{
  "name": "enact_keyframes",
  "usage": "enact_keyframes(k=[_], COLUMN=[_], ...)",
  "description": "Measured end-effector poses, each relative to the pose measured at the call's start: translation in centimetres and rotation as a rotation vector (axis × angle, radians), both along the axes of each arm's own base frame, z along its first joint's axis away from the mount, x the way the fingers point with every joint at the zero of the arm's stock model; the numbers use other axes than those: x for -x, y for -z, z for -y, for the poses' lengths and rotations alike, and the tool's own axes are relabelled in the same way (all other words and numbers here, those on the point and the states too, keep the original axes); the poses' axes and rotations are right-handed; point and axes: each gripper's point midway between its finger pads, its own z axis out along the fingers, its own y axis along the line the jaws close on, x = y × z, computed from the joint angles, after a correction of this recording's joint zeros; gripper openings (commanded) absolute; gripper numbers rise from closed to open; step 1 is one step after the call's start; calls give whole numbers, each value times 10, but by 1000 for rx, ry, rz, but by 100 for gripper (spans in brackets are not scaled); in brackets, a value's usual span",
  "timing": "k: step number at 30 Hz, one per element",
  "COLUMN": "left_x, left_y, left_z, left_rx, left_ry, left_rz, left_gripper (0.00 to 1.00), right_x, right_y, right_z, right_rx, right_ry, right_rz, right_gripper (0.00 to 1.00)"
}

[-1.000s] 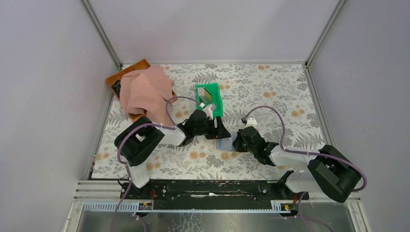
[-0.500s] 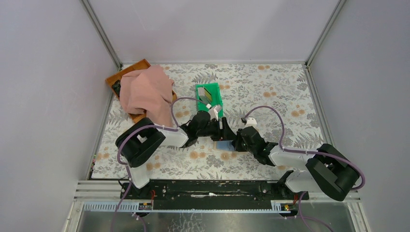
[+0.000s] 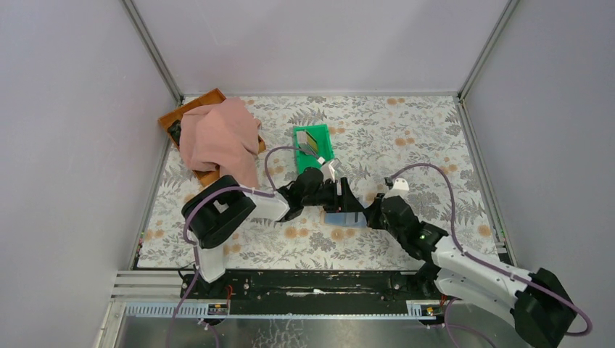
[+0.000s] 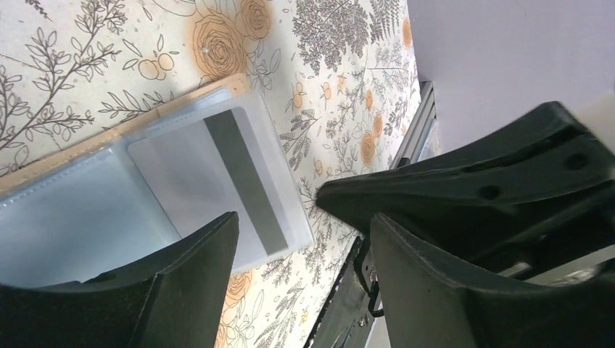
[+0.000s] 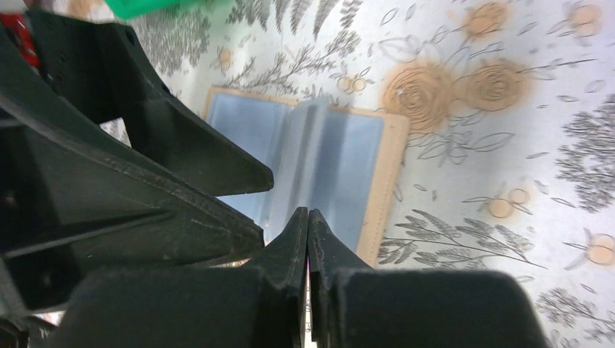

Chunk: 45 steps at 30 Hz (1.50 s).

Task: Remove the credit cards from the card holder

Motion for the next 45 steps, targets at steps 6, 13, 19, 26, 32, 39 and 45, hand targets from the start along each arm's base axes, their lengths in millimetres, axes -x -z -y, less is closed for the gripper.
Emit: enact_keyframes(k=[6,13,19,26,32,39,45], left_x=[-4,-18,-25,-23,-22,-21,-16], left_y=[1,-12,0,19,33,33,41], left_z=[-1,-10,-20,-24,-26,-25,-19], left_rx=[-9,0,-48,-102,-137,-146,-124], left_ry=[-19,-57,-89,-87,-84,-81,-70], left_rz=[12,63,66,51,32,43,8], left_gripper=[78,77,81,81,81,77,50], right_x=[3,6,6,1,0,-2,-5], right_y=[-16,9,35,41,43,45,45], right_z=[22,25,17,7,5,1,-3], right_rx=[-15,50,92,60,40,10,-11], right_ry=[86,86,60,44,49,51,50], right_rz=[54,-15,-83,-72,-62,-65,-65], right_gripper=[4,0,0,0,0,0,0])
